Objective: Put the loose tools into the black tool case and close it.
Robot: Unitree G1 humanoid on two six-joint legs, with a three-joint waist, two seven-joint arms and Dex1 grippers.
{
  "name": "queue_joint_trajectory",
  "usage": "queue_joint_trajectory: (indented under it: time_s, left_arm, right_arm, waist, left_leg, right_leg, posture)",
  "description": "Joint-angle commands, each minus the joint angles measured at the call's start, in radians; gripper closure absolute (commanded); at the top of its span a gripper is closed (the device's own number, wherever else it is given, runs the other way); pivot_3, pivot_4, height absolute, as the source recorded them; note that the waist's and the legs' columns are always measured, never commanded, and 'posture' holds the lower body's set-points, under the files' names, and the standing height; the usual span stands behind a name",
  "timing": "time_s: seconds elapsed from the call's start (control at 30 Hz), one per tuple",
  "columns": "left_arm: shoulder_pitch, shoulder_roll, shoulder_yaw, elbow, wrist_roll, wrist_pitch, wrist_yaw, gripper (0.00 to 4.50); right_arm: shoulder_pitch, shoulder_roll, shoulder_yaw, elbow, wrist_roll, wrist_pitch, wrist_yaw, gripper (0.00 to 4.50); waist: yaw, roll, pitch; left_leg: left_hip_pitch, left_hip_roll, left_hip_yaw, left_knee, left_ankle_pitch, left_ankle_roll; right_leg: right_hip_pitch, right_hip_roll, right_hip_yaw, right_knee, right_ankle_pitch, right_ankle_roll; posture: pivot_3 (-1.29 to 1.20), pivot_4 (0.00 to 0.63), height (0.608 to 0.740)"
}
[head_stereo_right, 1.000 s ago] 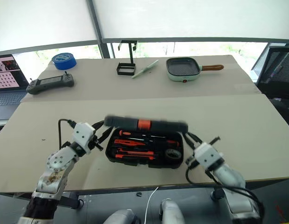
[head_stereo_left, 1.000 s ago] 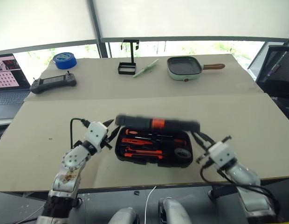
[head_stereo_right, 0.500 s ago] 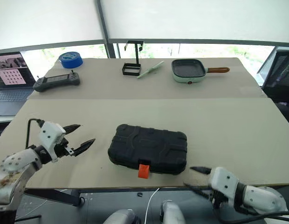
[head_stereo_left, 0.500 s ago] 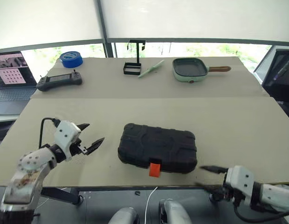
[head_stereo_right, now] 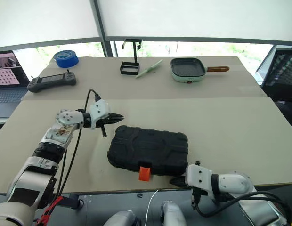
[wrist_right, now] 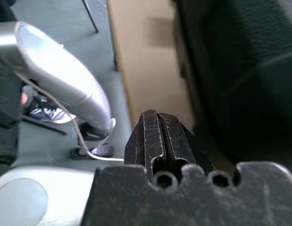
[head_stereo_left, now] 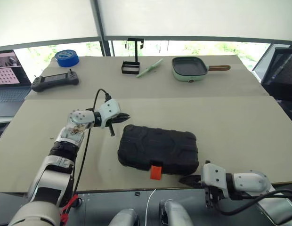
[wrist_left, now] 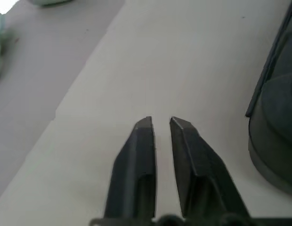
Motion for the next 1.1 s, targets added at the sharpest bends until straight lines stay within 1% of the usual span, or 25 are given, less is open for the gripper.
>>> queue_joint_trajectory:
  time_s: [0.03, 0.1, 0.17, 0.23, 0.3, 0.37, 0.43, 0.47, 0.53, 0.6, 0.7, 0.77, 0.87, 0.93, 0.97, 1.03, 1.1]
  left_arm:
    - [0.021, 0.018, -0.041, -0.055, -0.01, -0.078, -0.158, 4.36]
    - [0.073, 0.052, -0.056, -0.137, -0.044, -0.068, -0.266, 4.36]
    - [0.122, 0.091, -0.053, -0.223, -0.075, -0.028, -0.331, 4.36]
    - [0.149, 0.114, -0.035, -0.283, -0.096, 0.007, -0.346, 4.36]
    - [0.147, 0.123, -0.001, -0.316, -0.111, 0.049, -0.325, 4.36]
    - [0.111, 0.112, 0.044, -0.335, -0.141, 0.132, -0.282, 4.36]
    - [0.035, 0.072, 0.082, -0.374, -0.214, 0.283, -0.243, 4.36]
    - [0.003, 0.052, 0.088, -0.395, -0.241, 0.342, -0.233, 4.36]
    - [-0.048, -0.007, 0.076, -0.442, -0.273, 0.43, -0.212, 4.36]
    - [-0.063, -0.075, 0.031, -0.479, -0.268, 0.48, -0.193, 4.36]
    - [-0.035, -0.147, -0.088, -0.459, -0.18, 0.417, -0.199, 4.36]
    - [-0.013, -0.166, -0.169, -0.413, -0.107, 0.363, -0.205, 4.36]
    - [0.016, -0.133, -0.29, -0.318, 0.048, 0.164, -0.209, 4.36]
    - [0.024, -0.106, -0.333, -0.273, 0.115, 0.074, -0.209, 4.36]
    - [0.026, -0.097, -0.345, -0.259, 0.134, 0.051, -0.208, 4.36]
    - [0.032, -0.078, -0.362, -0.236, 0.162, -0.013, -0.22, 4.36]
    - [0.037, -0.075, -0.359, -0.224, 0.164, -0.032, -0.224, 4.36]
  right_arm:
    - [-0.12, 0.062, -0.018, 0.101, -0.062, 0.036, -0.097, 4.5]
    - [-0.19, 0.098, -0.032, 0.164, -0.088, 0.029, -0.137, 4.5]
    - [-0.247, 0.125, -0.042, 0.221, -0.111, 0.029, -0.172, 4.5]
    - [-0.28, 0.138, -0.049, 0.26, -0.119, 0.028, -0.187, 4.5]
    - [-0.302, 0.147, -0.061, 0.281, -0.113, 0.033, -0.189, 4.5]
    - [-0.301, 0.141, -0.083, 0.262, -0.069, 0.057, -0.159, 4.5]
    - [-0.271, 0.109, -0.108, 0.221, -0.005, 0.08, -0.09, 4.5]
    - [-0.259, 0.093, -0.116, 0.21, 0.011, 0.081, -0.064, 4.5]
    - [-0.24, 0.058, -0.129, 0.207, 0.01, 0.058, -0.031, 4.5]
    - [-0.233, 0.038, -0.148, 0.207, 0.017, 0.06, -0.015, 4.5]
    - [-0.22, 0.018, -0.167, 0.184, 0.048, 0.087, 0.018, 4.5]
    - [-0.201, 0.005, -0.169, 0.163, 0.053, 0.086, 0.036, 4.5]
    - [-0.159, -0.011, -0.178, 0.11, 0.069, 0.097, 0.052, 4.5]
    - [-0.135, -0.017, -0.187, 0.077, 0.08, 0.106, 0.059, 4.5]
    - [-0.127, -0.019, -0.19, 0.065, 0.084, 0.109, 0.059, 4.5]
    - [-0.131, -0.008, -0.19, 0.046, 0.084, 0.123, 0.037, 4.5]
    - [-0.148, 0.011, -0.181, 0.036, 0.086, 0.14, 0.016, 4.5]
  waist:
    - [-0.007, 0.0, 0.0]
    - [-0.014, 0.0, 0.0]
    - [-0.017, 0.0, 0.0]
    - [-0.01, 0.0, 0.0]
    - [0.005, 0.0, 0.0]
    - [0.015, 0.0, 0.0]
    - [0.017, 0.0, 0.0]
    - [0.016, 0.0, 0.0]
    - [0.021, 0.0, 0.0]
    - [0.019, 0.001, 0.0]
    - [0.011, 0.003, -0.001]
    - [0.006, 0.003, -0.001]
    - [0.006, 0.002, -0.001]
    - [0.011, 0.005, -0.003]
    - [0.011, 0.007, -0.004]
    - [0.011, 0.007, -0.007]
    - [0.011, 0.006, -0.008]
  left_leg:
    - [0.0, 0.0, 0.0, 0.001, 0.0, 0.0]
    - [0.001, 0.001, 0.0, 0.002, 0.0, 0.0]
    - [0.001, 0.001, 0.001, 0.002, 0.0, 0.0]
    - [0.001, 0.001, 0.001, 0.001, 0.0, 0.0]
    - [0.0, 0.001, 0.0, 0.001, 0.0, 0.0]
    - [-0.005, 0.001, -0.001, 0.002, 0.0, 0.0]
    - [-0.017, 0.0, -0.002, 0.011, 0.0, 0.0]
    - [-0.018, 0.0, -0.002, 0.011, 0.0, 0.0]
    - [-0.021, -0.002, -0.003, 0.016, 0.0, 0.001]
    - [-0.022, -0.002, -0.003, 0.018, 0.0, 0.001]
    - [-0.017, -0.002, -0.003, 0.016, 0.0, 0.001]
    - [-0.013, -0.001, -0.002, 0.013, 0.0, 0.001]
    - [-0.012, 0.001, -0.001, 0.01, 0.0, 0.0]
    - [-0.011, 0.002, -0.002, 0.011, 0.0, 0.0]
    - [-0.009, 0.002, -0.002, 0.01, 0.0, 0.0]
    - [0.001, 0.002, -0.002, 0.008, -0.001, 0.003]
    - [0.005, 0.002, -0.002, 0.007, -0.003, 0.004]
  right_leg:
    - [0.0, 0.0, 0.0, 0.0, 0.0, 0.0]
    - [0.0, 0.0, 0.001, 0.001, 0.002, -0.002]
    - [0.0, 0.0, 0.002, 0.003, 0.002, -0.002]
    - [0.0, 0.0, 0.002, 0.003, 0.002, -0.002]
    - [-0.001, 0.0, 0.001, 0.003, 0.002, -0.002]
    - [-0.005, 0.001, -0.001, 0.003, 0.002, -0.002]
    - [-0.014, 0.0, -0.003, 0.006, 0.002, -0.002]
    - [-0.015, 0.0, -0.003, 0.007, 0.002, -0.002]
    - [-0.015, -0.002, -0.004, 0.007, 0.003, -0.001]
    - [-0.014, -0.002, -0.003, 0.006, 0.004, 0.001]
    - [-0.01, -0.002, -0.001, 0.004, 0.004, 0.001]
    - [-0.008, 0.0, 0.0, 0.004, 0.004, 0.001]
    - [-0.008, 0.001, 0.001, 0.005, 0.004, -0.001]
    - [-0.006, 0.001, 0.0, 0.004, 0.005, -0.002]
    - [-0.003, 0.001, 0.001, 0.003, 0.005, -0.002]
    - [0.007, 0.001, 0.001, 0.0, 0.004, -0.001]
    - [0.011, 0.001, 0.002, 0.0, 0.004, 0.0]
  posture:
    - [0.0, 0.15, 0.74]
    - [0.0, 0.15, 0.74]
    - [0.0, 0.15, 0.74]
    - [0.0, 0.15, 0.74]
    - [0.0, 0.15, 0.74]
    - [0.0, 0.15, 0.74]
    - [0.0, 0.15, 0.74]
    - [0.0, 0.15, 0.74]
    - [0.0, 0.15, 0.74]
    - [0.0, 0.15, 0.74]
    - [0.0, 0.15, 0.74]
    - [0.0, 0.15, 0.74]
    - [0.0, 0.15, 0.74]
    - [0.0, 0.15, 0.74]
    - [0.0, 0.15, 0.74]
    - [0.0, 0.15, 0.74]
    - [0.0, 0.15, 0.74]
